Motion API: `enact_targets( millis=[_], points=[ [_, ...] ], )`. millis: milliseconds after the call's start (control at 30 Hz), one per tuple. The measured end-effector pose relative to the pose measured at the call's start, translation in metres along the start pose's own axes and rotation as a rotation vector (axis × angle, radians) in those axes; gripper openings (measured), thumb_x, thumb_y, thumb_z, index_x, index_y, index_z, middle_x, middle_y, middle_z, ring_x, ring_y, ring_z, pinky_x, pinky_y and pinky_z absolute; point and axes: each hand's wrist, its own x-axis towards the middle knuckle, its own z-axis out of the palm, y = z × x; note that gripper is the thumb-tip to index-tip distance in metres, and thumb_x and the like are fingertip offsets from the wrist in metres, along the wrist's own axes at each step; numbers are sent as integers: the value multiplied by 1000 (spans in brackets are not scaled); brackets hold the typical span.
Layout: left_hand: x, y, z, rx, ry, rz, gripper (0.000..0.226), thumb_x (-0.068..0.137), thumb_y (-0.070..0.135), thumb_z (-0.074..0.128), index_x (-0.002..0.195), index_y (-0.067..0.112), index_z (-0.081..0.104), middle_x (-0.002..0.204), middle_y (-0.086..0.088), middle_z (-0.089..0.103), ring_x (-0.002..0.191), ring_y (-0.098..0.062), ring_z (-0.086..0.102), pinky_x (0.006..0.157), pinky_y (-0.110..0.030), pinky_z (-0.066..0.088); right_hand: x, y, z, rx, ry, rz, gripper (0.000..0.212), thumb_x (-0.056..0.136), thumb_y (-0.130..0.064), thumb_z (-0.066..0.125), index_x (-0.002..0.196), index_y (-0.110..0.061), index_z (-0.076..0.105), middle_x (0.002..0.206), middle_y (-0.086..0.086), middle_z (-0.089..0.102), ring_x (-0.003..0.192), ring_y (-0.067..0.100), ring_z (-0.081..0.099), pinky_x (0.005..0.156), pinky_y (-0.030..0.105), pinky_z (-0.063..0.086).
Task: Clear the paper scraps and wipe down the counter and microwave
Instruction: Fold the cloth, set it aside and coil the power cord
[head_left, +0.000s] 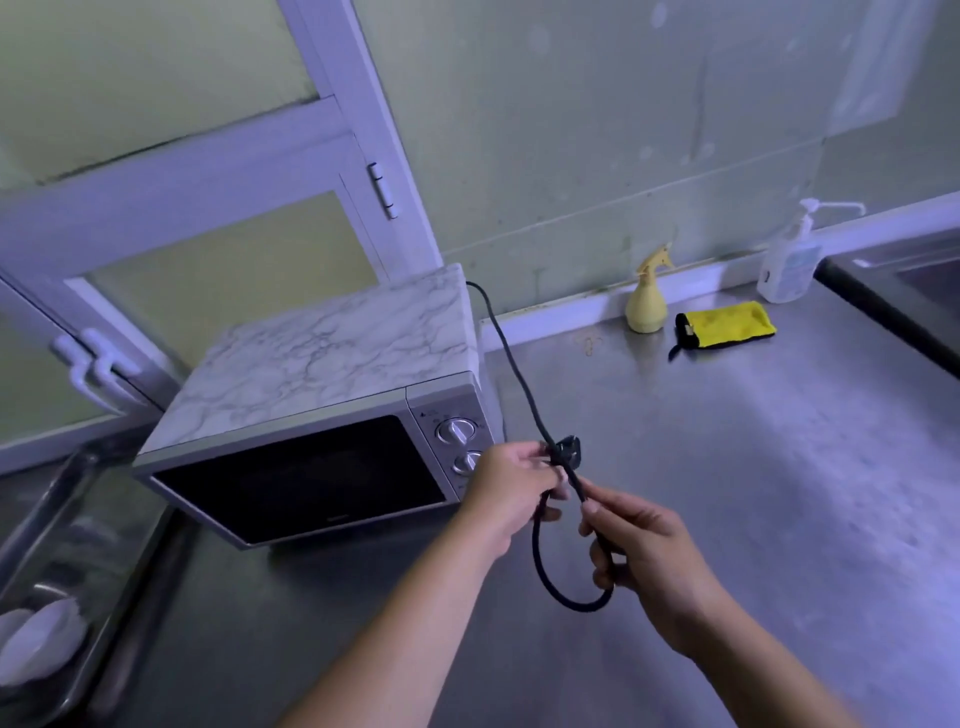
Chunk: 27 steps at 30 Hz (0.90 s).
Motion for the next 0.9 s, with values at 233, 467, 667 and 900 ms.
enact_targets(
  millis=[233,467,667,900],
  points=[
    [5,-4,11,-82,-33,-80,16,90,-4,62,97,9,68,82,-2,74,64,-17,70,54,-32,57,1,17,-13,45,81,0,29,97,-12,60,106,-31,79,72,-3,56,53,14,43,50,27,42],
    [3,1,3,-130,1,-141,14,92,-5,60,102,6,61,94,-7,69,64,-19,71,54,-37,60,4,20,-16,107,41,27,26,95,-15,62,110,-28,78,75,0,57,54,14,46,51,30,44],
    [1,3,-1,-276,-7,-119,22,91,-14,55,108,-1,57,101,-14,67,90,-27,72,64,-45,62,3,24,-5,69,62,83,23,96,-10,62,101,-23,81,71,3,57,52,17,45,52,34,50],
    [3,6,4,-613,-54,-299,14,95,13,54,88,6,65,78,-9,69,82,-25,72,84,-44,53,5,30,4,47,157,129,19,95,-6,63,94,-13,81,68,5,61,50,19,51,52,34,53]
  ],
)
